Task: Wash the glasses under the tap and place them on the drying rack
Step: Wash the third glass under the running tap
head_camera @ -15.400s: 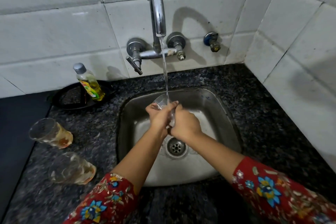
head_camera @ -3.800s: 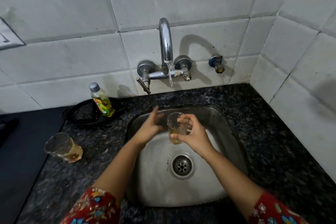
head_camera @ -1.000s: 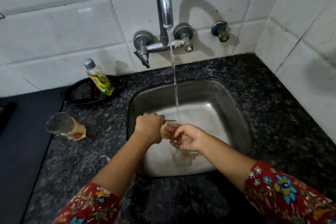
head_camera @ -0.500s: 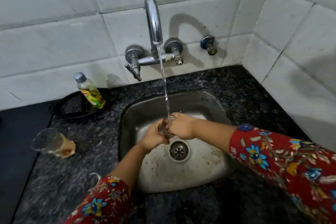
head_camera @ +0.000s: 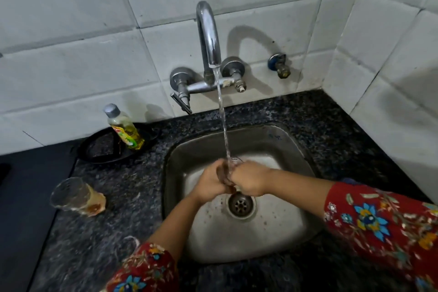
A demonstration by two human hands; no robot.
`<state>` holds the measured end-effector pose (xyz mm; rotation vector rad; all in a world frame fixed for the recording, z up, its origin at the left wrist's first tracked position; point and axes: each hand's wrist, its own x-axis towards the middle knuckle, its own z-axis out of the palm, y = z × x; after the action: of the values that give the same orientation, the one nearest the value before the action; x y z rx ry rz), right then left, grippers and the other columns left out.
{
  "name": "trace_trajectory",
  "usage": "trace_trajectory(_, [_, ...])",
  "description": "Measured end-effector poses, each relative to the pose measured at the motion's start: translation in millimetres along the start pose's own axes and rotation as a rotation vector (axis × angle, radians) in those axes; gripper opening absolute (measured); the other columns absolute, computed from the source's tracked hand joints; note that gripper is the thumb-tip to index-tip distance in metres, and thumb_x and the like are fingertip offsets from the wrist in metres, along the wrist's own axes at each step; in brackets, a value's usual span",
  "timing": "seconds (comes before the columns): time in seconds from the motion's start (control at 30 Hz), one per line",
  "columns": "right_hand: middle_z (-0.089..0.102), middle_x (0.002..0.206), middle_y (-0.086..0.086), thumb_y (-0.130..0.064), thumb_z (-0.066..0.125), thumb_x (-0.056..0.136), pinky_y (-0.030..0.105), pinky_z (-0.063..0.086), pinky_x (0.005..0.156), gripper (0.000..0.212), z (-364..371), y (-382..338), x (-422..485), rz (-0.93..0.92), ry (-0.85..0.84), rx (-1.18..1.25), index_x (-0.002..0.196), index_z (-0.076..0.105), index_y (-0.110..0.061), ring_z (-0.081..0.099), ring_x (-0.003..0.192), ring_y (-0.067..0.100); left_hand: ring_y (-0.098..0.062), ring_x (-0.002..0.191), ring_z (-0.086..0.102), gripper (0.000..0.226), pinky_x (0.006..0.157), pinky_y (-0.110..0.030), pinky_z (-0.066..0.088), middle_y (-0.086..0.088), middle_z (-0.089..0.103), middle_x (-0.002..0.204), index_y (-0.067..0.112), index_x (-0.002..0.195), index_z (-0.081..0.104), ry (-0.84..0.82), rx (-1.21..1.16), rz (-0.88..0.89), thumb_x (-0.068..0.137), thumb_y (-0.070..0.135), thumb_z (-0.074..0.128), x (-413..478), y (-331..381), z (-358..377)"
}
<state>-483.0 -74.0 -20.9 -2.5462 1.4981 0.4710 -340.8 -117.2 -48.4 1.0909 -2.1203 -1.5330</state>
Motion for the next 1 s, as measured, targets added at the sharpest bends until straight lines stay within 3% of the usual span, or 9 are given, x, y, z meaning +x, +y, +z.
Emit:
trace_trajectory(0.1, [0.067, 0.099, -0.008, -0.021, 0.057, 0.084, 0.029, 0.037, 0.097, 0.015, 17, 15, 1, -0.090, 0.076, -0.199, 0.091, 0.070, -0.025, 0.060, 0.103, 0.016, 0.020, 0.081, 0.059, 0.073, 0.073, -0.004, 0.045, 0.005, 0.060, 0.104, 0.000, 0.123, 0.053, -0.165, 0.012, -0.016, 0.057, -0.026, 0.070, -2, 9, -6])
trace_trajectory(0.17, [0.067, 0.102, 0.002, -0.015, 0.056, 0.084, 0.031, 0.039, 0.091, 0.017, 10, 3, -3, 0.056, 0.047, 0.111, 0.093, 0.069, -0.019, 0.059, 0.102, 0.022, 0.014, 0.076, 0.061, 0.061, 0.068, -0.007, 0.046, -0.001, 0.063, 0.099, -0.002, 0.114, 0.059, -0.073, 0.023, -0.022, 0.058, -0.021, 0.073, -6, 17, 2])
trace_trajectory(0.23, [0.064, 0.096, 0.011, -0.003, 0.051, 0.081, 0.029, 0.038, 0.073, 0.020, 2, -13, -5, 0.262, 0.016, 0.520, 0.081, 0.065, -0.016, 0.057, 0.093, 0.028, -0.001, 0.079, 0.064, 0.046, 0.070, -0.020, 0.051, 0.001, 0.068, 0.092, 0.015, 0.099, 0.065, 0.064, 0.219, -0.032, 0.057, 0.006, 0.081, -9, 21, 8])
trace_trajectory(0.33, [0.051, 0.072, 0.001, 0.013, 0.043, 0.077, 0.025, 0.037, 0.062, 0.037, 5, -29, -6, 0.390, 0.075, 1.108, 0.057, 0.047, -0.018, 0.049, 0.072, 0.016, -0.017, 0.088, 0.063, 0.050, 0.075, -0.033, 0.052, 0.006, 0.068, 0.096, 0.027, 0.101, 0.057, 0.081, 0.577, -0.133, 0.056, 0.034, 0.077, -18, 26, 3])
trace_trajectory(0.5, [0.069, 0.090, 0.000, 0.022, 0.037, 0.077, 0.025, 0.048, 0.073, 0.048, 11, -52, -14, 0.560, 0.171, 1.994, 0.094, 0.067, -0.011, 0.063, 0.086, 0.013, -0.024, 0.105, 0.058, 0.049, 0.077, -0.034, 0.048, 0.002, 0.064, 0.110, 0.026, 0.111, 0.055, 0.053, 1.071, -0.197, 0.066, 0.033, 0.075, -30, 31, -9])
trace_trajectory(0.63, [0.071, 0.097, 0.003, 0.010, 0.032, 0.088, 0.026, 0.046, 0.076, 0.040, 21, -54, -24, 0.568, 0.113, 2.290, 0.098, 0.065, -0.011, 0.066, 0.089, 0.014, -0.025, 0.112, 0.051, 0.053, 0.076, -0.033, 0.043, 0.001, 0.059, 0.118, 0.027, 0.119, 0.053, -0.003, 1.263, -0.281, 0.070, 0.031, 0.074, -33, 30, -19])
trace_trajectory(0.8, [0.070, 0.099, 0.006, -0.003, 0.040, 0.098, 0.015, 0.050, 0.077, 0.027, 13, -49, -37, 0.437, 0.375, 1.829, 0.106, 0.066, -0.004, 0.065, 0.086, 0.008, -0.016, 0.094, 0.059, 0.049, 0.074, -0.031, 0.050, 0.008, 0.063, 0.100, 0.031, 0.104, 0.056, -0.027, 0.769, -0.327, 0.060, 0.026, 0.078, -27, 21, -26])
trace_trajectory(0.9, [0.070, 0.101, 0.000, -0.017, 0.043, 0.098, 0.022, 0.042, 0.091, 0.025, 15, -32, -42, 0.197, 0.473, 0.928, 0.104, 0.066, -0.012, 0.063, 0.092, 0.009, -0.017, 0.087, 0.060, 0.046, 0.074, -0.033, 0.052, 0.000, 0.062, 0.093, 0.023, 0.093, 0.058, -0.091, 0.163, -0.286, 0.058, 0.002, 0.079, -20, 16, -16])
trace_trajectory(1.0, [0.069, 0.076, -0.001, -0.025, 0.041, 0.085, 0.029, 0.035, 0.092, 0.023, 22, -8, -37, 0.064, 0.638, 0.177, 0.089, 0.062, -0.018, 0.065, 0.077, 0.019, -0.013, 0.059, 0.058, 0.042, 0.053, -0.022, 0.046, -0.003, 0.061, 0.071, 0.013, 0.089, 0.059, -0.192, -0.275, -0.261, 0.053, -0.007, 0.065, -14, 16, -6])
